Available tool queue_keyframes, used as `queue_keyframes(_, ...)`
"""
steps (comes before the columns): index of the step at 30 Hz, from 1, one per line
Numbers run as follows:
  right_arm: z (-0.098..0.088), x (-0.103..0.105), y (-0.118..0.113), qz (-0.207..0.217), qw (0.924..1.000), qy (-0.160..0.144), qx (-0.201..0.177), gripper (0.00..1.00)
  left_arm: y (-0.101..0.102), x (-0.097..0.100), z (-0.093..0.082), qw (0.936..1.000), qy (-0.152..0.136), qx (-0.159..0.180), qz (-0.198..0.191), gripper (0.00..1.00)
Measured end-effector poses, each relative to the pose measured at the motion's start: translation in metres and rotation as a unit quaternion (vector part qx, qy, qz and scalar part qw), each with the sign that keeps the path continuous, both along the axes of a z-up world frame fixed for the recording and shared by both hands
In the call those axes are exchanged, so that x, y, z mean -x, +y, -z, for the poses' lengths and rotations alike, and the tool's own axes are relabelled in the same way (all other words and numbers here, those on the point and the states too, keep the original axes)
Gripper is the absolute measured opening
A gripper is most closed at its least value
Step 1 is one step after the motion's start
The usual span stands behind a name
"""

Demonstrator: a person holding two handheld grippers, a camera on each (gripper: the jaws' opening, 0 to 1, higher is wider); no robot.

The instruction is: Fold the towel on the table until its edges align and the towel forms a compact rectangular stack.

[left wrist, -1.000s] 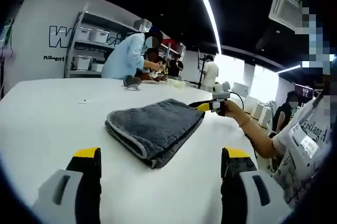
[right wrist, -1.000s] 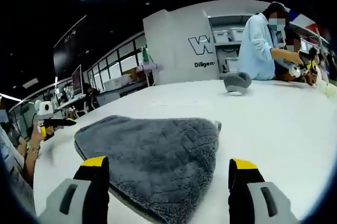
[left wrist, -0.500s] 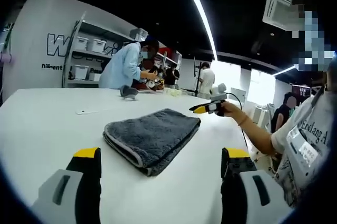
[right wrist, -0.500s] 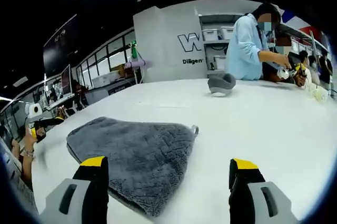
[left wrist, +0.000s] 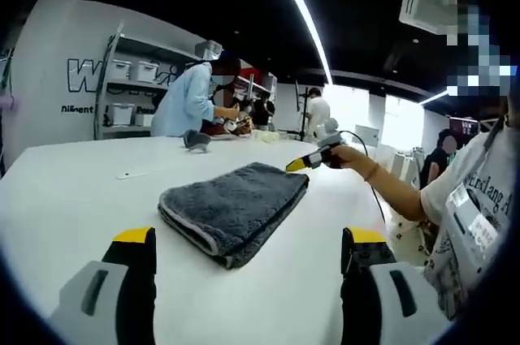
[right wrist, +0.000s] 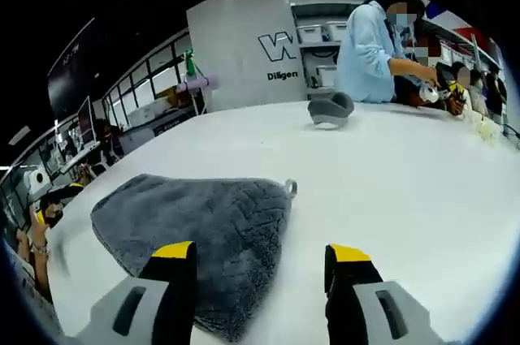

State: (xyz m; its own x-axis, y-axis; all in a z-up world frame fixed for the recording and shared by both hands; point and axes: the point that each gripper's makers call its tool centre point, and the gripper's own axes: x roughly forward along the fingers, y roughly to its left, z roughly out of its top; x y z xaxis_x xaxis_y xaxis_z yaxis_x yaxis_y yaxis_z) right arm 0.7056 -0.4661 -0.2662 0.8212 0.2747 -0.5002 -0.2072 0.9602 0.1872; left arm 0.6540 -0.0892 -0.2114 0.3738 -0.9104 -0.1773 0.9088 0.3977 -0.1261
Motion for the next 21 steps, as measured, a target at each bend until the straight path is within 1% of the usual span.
queue_keyframes(3, 0.004, -0.001, -0.001, 0.006, 1.0000, 0.001, -0.006, 0.46, 0.000, 0.001, -0.002, 1.0000, -0.001, 0.003, 0.003, 0.99)
queue_keyframes(4, 0.007, -0.001, -0.001, 0.006, 0.9999, 0.008, -0.007, 0.41, 0.000, 0.001, -0.002, 1.0000, 0.000, 0.005, 0.004, 0.99)
queue_keyframes(5, 0.012, 0.000, 0.000, 0.002, 0.9998, 0.018, -0.001, 0.37, 0.000, 0.001, -0.002, 1.0000, 0.001, 0.005, 0.004, 0.99)
queue_keyframes(8, 0.018, 0.000, 0.004, -0.005, 0.9996, 0.028, 0.001, 0.35, 0.001, 0.000, -0.001, 1.0000, 0.004, 0.001, 0.003, 0.99)
queue_keyframes(12, 0.021, 0.001, 0.011, -0.019, 0.9990, 0.037, -0.016, 0.25, 0.002, 0.001, -0.002, 1.0000, -0.002, -0.002, 0.003, 0.99)
queue_keyframes(14, 0.025, 0.003, 0.016, -0.021, 0.9987, 0.043, -0.020, 0.25, 0.002, 0.001, -0.002, 1.0000, 0.000, 0.000, 0.003, 0.99)
queue_keyframes(15, 0.026, 0.003, 0.017, -0.022, 0.9985, 0.044, -0.023, 0.24, 0.002, 0.001, -0.002, 1.0000, 0.002, 0.001, 0.003, 0.99)
queue_keyframes(18, 0.026, 0.003, 0.019, -0.025, 0.9976, 0.044, -0.046, 0.21, 0.002, 0.001, -0.004, 0.9999, 0.006, 0.009, 0.005, 0.99)
queue_keyframes(21, 0.025, 0.006, 0.027, -0.034, 0.9970, 0.038, -0.058, 0.13, 0.001, 0.002, -0.005, 0.9999, 0.008, 0.013, 0.007, 0.99)
